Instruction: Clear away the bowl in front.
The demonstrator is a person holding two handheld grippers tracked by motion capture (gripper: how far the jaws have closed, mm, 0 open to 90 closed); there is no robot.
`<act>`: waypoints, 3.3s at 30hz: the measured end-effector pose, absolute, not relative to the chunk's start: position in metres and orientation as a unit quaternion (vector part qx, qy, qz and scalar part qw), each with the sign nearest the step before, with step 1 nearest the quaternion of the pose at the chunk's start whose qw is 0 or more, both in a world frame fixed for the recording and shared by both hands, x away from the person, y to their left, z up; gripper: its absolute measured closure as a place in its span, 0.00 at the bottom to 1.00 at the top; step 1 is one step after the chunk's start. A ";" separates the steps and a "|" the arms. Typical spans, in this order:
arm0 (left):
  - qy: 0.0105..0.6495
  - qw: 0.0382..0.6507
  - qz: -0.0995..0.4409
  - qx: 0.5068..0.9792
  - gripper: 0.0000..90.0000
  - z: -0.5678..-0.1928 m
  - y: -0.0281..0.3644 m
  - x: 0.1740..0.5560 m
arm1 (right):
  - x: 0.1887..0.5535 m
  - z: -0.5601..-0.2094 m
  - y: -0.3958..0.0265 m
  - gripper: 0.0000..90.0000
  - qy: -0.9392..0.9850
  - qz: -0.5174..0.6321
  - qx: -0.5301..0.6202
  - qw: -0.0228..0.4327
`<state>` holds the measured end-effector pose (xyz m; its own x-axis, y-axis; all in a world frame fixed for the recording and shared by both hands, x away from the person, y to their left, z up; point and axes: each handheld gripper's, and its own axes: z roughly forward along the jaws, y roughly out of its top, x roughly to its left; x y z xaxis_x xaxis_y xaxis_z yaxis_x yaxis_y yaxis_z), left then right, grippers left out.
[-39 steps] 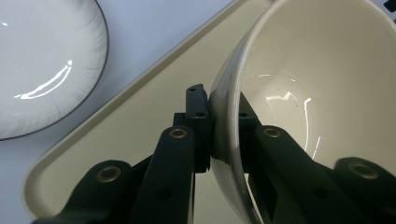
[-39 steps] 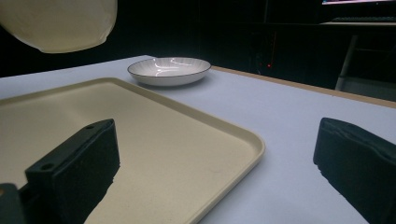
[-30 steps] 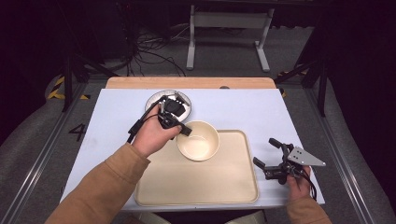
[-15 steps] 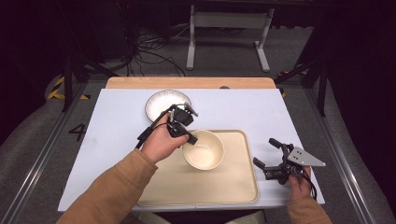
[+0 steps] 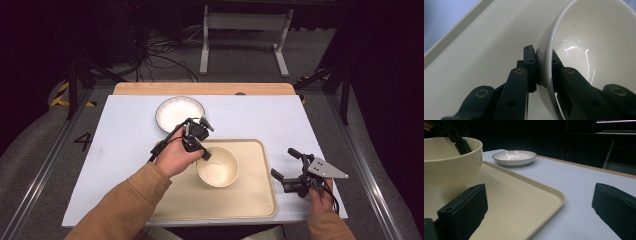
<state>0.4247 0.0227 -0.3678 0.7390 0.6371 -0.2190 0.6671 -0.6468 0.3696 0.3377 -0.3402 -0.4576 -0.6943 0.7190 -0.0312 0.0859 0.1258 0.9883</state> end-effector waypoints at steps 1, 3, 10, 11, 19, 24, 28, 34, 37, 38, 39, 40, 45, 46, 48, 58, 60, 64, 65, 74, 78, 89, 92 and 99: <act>0.360 0.215 -0.032 0.907 0.92 -0.369 0.022 0.425 | 0.338 -0.458 -0.340 0.01 0.702 0.596 0.287 0.266; 0.357 0.211 -0.033 0.909 0.92 -0.371 0.022 0.426 | 0.338 -0.458 -0.340 0.01 0.702 0.595 0.288 0.266; 0.360 0.200 -0.035 0.911 0.92 -0.379 0.019 0.426 | 0.338 -0.458 -0.340 0.01 0.701 0.595 0.288 0.267; 0.361 0.198 -0.033 0.911 0.92 -0.381 0.019 0.427 | 0.338 -0.458 -0.340 0.01 0.701 0.595 0.288 0.267; 0.359 0.192 -0.032 0.913 0.92 -0.388 0.017 0.429 | 0.338 -0.458 -0.341 0.01 0.701 0.595 0.289 0.266; 0.355 0.187 -0.025 0.916 0.92 -0.392 0.014 0.428 | 0.338 -0.458 -0.341 0.01 0.701 0.595 0.289 0.267; 0.358 0.188 -0.029 0.914 0.92 -0.392 0.015 0.428 | 0.338 -0.458 -0.341 0.01 0.700 0.595 0.289 0.267; 0.365 0.186 -0.032 0.912 0.92 -0.393 0.015 0.427 | 0.338 -0.458 -0.341 0.01 0.700 0.595 0.289 0.267; 0.366 0.185 -0.034 0.911 0.92 -0.394 0.015 0.428 | 0.338 -0.458 -0.341 0.01 0.700 0.595 0.290 0.267; 0.366 0.185 -0.034 0.911 0.92 -0.394 0.015 0.428 | 0.338 -0.458 -0.341 0.01 0.700 0.595 0.290 0.267; 0.366 0.184 -0.036 0.911 0.92 -0.394 0.015 0.428 | 0.338 -0.458 -0.341 0.01 0.700 0.595 0.289 0.267; 0.360 0.182 -0.035 0.915 0.92 -0.394 0.016 0.429 | 0.338 -0.458 -0.341 0.01 0.701 0.595 0.289 0.267; 0.361 0.178 -0.038 0.915 0.90 -0.395 0.018 0.430 | 0.338 -0.458 -0.341 0.01 0.700 0.595 0.290 0.267; 0.364 0.178 -0.033 0.914 0.89 -0.395 0.019 0.431 | 0.338 -0.458 -0.341 0.01 0.701 0.595 0.289 0.267; 0.365 0.177 -0.032 0.914 0.88 -0.395 0.019 0.431 | 0.338 -0.458 -0.341 0.01 0.700 0.595 0.289 0.267; 0.367 0.210 -0.023 0.906 0.71 -0.392 0.027 0.431 | 0.338 -0.458 -0.341 0.01 0.701 0.595 0.289 0.267; 0.365 0.219 -0.014 0.905 0.63 -0.391 0.028 0.430 | 0.338 -0.458 -0.341 0.01 0.701 0.595 0.289 0.267; 0.357 0.244 -0.006 0.902 0.58 -0.385 0.032 0.425 | 0.338 -0.458 -0.341 0.01 0.701 0.595 0.289 0.266; 0.359 0.249 -0.009 0.899 0.53 -0.382 0.035 0.423 | 0.339 -0.458 -0.341 0.01 0.701 0.595 0.290 0.265; 0.340 0.308 0.029 0.888 0.44 -0.367 0.052 0.405 | 0.339 -0.457 -0.341 0.01 0.702 0.593 0.293 0.264; 0.334 0.331 0.043 0.882 0.41 -0.364 0.061 0.400 | 0.339 -0.457 -0.341 0.01 0.701 0.594 0.294 0.264; 0.325 0.390 0.083 0.858 0.23 -0.366 0.086 0.386 | 0.339 -0.457 -0.340 0.01 0.701 0.592 0.295 0.266; 0.320 0.408 0.099 0.849 0.18 -0.367 0.094 0.383 | 0.339 -0.458 -0.340 0.01 0.700 0.593 0.295 0.266; 0.306 0.447 0.128 0.831 0.11 -0.367 0.111 0.373 | 0.339 -0.458 -0.340 0.01 0.701 0.592 0.293 0.267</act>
